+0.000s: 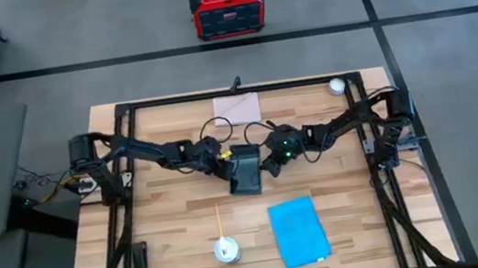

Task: Apply microfiber cloth
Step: Spray the front of the tablet using the spray bottle

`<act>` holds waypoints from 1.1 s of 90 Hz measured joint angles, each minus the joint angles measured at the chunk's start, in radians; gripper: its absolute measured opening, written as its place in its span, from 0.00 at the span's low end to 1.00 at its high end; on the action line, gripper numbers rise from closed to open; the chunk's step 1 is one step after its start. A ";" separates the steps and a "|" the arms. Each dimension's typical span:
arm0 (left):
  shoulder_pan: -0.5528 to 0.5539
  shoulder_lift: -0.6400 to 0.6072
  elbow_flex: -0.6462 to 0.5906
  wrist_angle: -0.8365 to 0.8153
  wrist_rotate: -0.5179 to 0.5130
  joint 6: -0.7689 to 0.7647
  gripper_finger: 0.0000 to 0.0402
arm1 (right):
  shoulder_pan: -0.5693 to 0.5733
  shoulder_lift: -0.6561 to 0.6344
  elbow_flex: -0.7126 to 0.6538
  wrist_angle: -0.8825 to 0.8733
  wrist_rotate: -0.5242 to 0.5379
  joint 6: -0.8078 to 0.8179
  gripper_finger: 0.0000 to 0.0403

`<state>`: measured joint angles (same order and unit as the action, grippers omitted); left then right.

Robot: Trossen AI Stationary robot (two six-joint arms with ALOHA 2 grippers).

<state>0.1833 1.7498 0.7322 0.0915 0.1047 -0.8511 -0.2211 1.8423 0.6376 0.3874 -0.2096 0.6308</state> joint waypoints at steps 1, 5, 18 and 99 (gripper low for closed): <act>-0.001 0.000 0.000 0.004 0.000 0.000 0.00 | 0.000 0.000 0.000 0.000 0.000 0.001 0.37; -0.003 0.001 0.000 0.011 0.000 -0.001 0.00 | 0.000 0.000 0.000 0.001 0.000 0.003 0.37; -0.009 0.003 0.000 0.033 -0.001 -0.010 0.00 | 0.001 0.000 0.000 0.009 -0.002 0.011 0.37; -0.051 0.102 0.007 0.174 -0.016 -0.043 0.00 | 0.001 0.006 0.009 0.071 0.011 0.046 0.19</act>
<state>0.1322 1.8519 0.7395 0.2659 0.0883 -0.8938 -0.2205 1.8484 0.6468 0.4588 -0.1988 0.6768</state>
